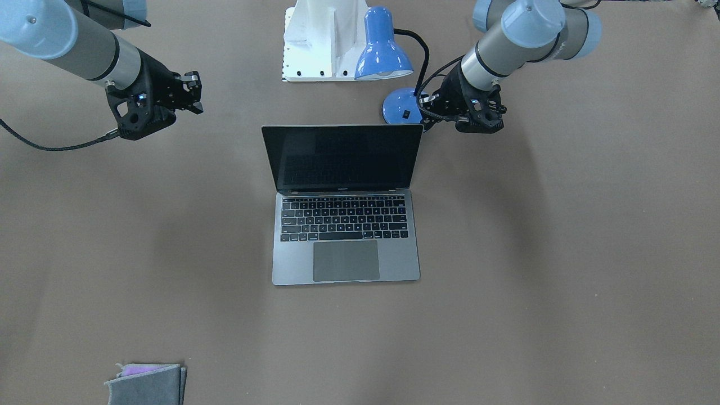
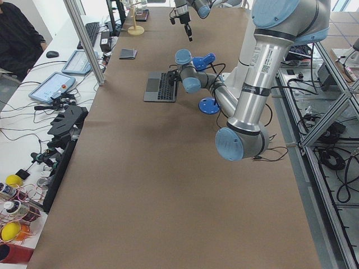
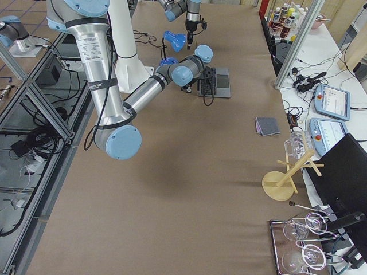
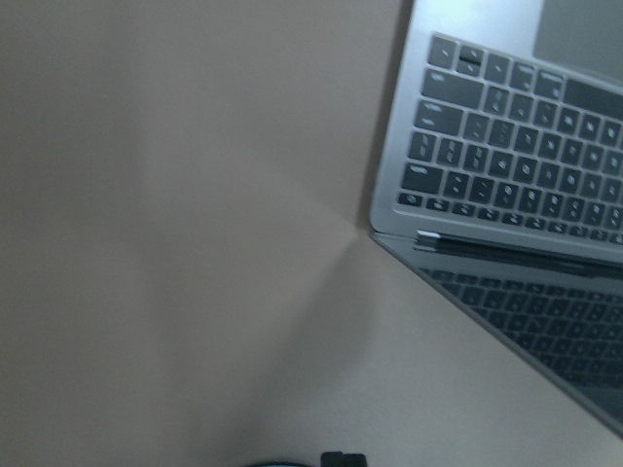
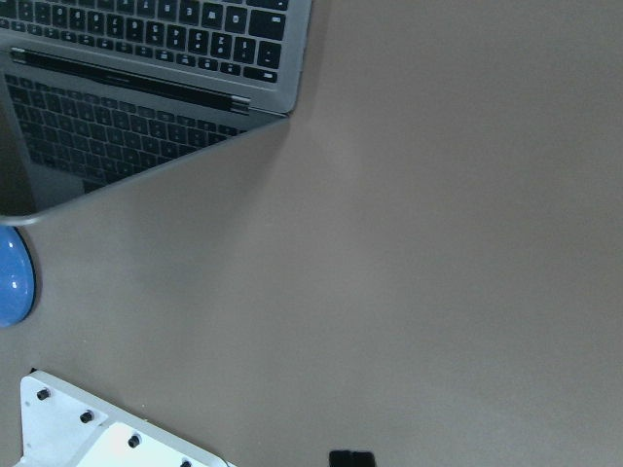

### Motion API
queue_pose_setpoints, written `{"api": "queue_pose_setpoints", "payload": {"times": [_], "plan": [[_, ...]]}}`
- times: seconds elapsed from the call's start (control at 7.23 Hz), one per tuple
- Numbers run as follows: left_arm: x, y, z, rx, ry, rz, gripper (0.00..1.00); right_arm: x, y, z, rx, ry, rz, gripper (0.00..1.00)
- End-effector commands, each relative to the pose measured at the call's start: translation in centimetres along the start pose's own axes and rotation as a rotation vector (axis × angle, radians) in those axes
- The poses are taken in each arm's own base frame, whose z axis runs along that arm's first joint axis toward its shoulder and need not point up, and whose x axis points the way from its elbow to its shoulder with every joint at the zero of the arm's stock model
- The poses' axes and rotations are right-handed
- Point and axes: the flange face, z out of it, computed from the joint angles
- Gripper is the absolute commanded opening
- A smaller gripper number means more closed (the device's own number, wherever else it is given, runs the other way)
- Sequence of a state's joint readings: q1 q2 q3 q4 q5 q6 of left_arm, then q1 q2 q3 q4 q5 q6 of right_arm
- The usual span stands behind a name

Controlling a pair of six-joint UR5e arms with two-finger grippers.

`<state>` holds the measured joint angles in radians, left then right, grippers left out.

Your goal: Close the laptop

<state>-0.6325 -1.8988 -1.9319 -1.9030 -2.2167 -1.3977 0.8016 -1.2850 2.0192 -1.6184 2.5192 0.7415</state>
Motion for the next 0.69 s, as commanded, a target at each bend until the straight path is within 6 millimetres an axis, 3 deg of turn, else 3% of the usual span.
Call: {"api": "queue_pose_setpoints", "payload": {"times": [0.0, 0.14, 0.41, 0.55], "plan": [[1.3, 0.3, 0.3, -0.008, 0.012, 0.014, 0.0, -5.6, -1.7, 1.5, 0.013, -0.001, -0.013, 0.0], [1.8, 0.2, 0.2, -0.005, 0.018, 0.018, 0.0, -8.0, -1.6, 2.3, 0.022, 0.002, -0.008, 0.0], [2.7, -0.1, 0.6, -0.006, 0.02, 0.019, 0.0, -10.2, -1.8, 3.8, 0.029, 0.018, -0.039, 0.0], [3.1, -0.3, 0.8, -0.008, 0.02, 0.02, 0.0, -11.4, -3.7, 4.9, 0.048, 0.032, -0.049, 0.0]]}}
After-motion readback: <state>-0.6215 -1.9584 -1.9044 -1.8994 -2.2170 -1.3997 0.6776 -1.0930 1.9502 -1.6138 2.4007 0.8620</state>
